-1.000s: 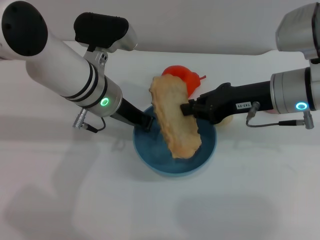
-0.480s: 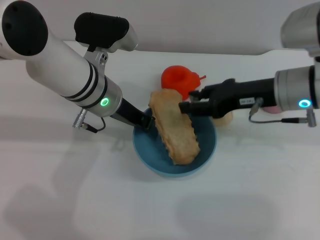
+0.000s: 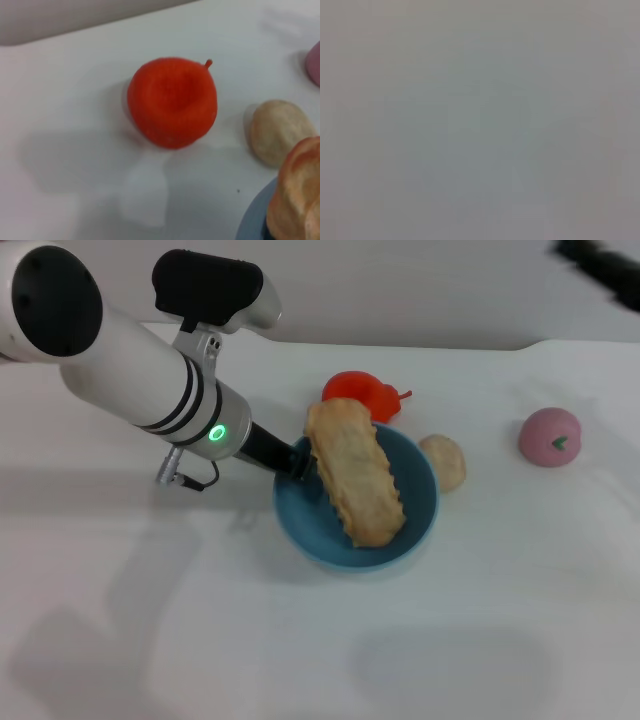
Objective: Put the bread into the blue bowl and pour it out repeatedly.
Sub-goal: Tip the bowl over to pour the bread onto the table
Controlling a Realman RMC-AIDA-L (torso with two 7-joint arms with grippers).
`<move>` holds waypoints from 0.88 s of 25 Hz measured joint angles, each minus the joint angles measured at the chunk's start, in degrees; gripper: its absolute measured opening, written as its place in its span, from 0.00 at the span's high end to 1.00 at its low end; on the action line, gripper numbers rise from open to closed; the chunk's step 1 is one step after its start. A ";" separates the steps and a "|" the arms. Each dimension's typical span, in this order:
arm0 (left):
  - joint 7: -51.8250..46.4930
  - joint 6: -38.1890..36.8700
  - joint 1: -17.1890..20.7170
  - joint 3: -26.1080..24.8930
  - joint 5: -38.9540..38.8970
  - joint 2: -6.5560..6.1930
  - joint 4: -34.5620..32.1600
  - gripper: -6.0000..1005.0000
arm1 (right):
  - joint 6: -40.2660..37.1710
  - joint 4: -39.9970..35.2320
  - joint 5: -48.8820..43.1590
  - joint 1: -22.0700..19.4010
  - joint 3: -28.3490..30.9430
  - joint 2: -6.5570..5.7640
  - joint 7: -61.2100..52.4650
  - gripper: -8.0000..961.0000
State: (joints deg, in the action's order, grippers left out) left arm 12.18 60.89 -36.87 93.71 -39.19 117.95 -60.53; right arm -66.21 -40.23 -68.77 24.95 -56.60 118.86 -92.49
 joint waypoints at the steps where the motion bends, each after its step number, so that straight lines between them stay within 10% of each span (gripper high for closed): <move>1: 0.03 -0.71 0.00 0.25 0.01 0.00 0.01 1.00 | -0.29 2.49 4.84 -0.99 0.87 -0.02 3.30 0.48; 9: 3.02 -8.74 -0.39 1.83 0.00 0.05 0.50 1.00 | -1.59 16.25 19.98 -5.38 4.63 -0.20 16.01 0.48; 22: -0.31 -30.75 -3.93 19.76 13.31 0.72 6.11 1.00 | -2.57 20.18 20.26 -7.57 7.31 -0.17 16.72 0.48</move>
State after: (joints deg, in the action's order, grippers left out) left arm 11.88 30.14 -40.80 113.47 -25.89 118.66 -54.42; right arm -68.78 -20.05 -48.51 17.38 -49.29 118.69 -75.76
